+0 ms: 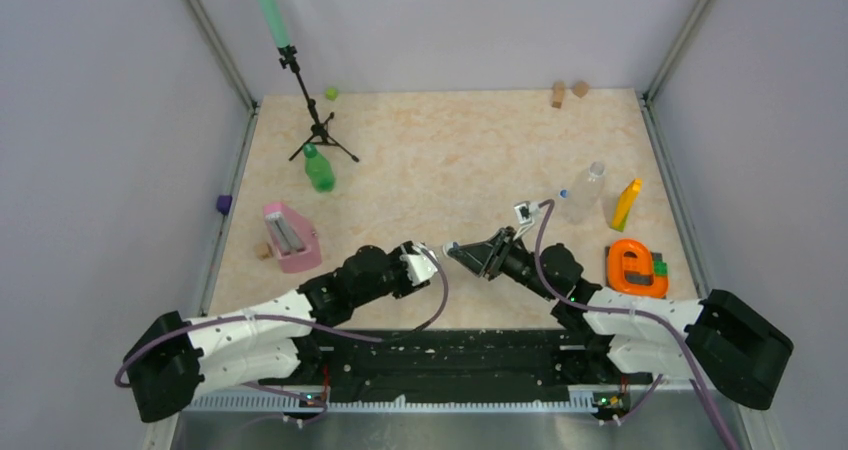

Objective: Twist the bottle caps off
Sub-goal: Unscrew the bottle cap from the plastic bottle.

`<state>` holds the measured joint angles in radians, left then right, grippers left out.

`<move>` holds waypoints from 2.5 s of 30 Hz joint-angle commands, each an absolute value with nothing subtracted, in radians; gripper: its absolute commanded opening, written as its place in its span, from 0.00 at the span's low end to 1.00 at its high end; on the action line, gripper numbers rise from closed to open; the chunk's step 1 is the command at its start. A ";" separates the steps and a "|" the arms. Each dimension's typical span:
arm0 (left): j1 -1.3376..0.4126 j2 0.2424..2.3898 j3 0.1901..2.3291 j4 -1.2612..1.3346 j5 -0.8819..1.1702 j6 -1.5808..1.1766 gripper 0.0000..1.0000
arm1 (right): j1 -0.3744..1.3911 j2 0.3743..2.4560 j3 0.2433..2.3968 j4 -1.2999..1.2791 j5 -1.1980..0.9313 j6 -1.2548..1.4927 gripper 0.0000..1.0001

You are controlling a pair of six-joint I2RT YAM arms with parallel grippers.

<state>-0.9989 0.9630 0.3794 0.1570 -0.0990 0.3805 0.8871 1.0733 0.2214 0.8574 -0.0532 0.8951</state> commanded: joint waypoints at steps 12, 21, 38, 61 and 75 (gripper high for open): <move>-0.715 0.957 0.534 0.023 0.736 0.214 0.00 | 0.889 1.174 0.241 0.912 -0.260 0.656 0.00; -0.703 0.932 0.517 0.056 0.561 0.181 0.00 | 0.889 1.205 0.236 0.968 -0.255 0.707 0.14; -0.830 0.895 0.417 0.171 0.023 0.259 0.00 | 0.885 1.042 0.205 0.912 -0.089 0.881 0.68; -1.114 0.984 0.400 0.272 -0.266 0.530 0.00 | 0.874 0.941 0.149 0.919 0.005 0.960 0.55; -1.121 0.997 0.410 0.267 -0.268 0.534 0.00 | 0.869 1.018 0.176 0.955 -0.051 0.958 0.29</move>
<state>-1.1149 1.0126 0.3851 0.2066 -0.2691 0.5266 0.8742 1.0054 0.1448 0.9085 -0.0227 0.9653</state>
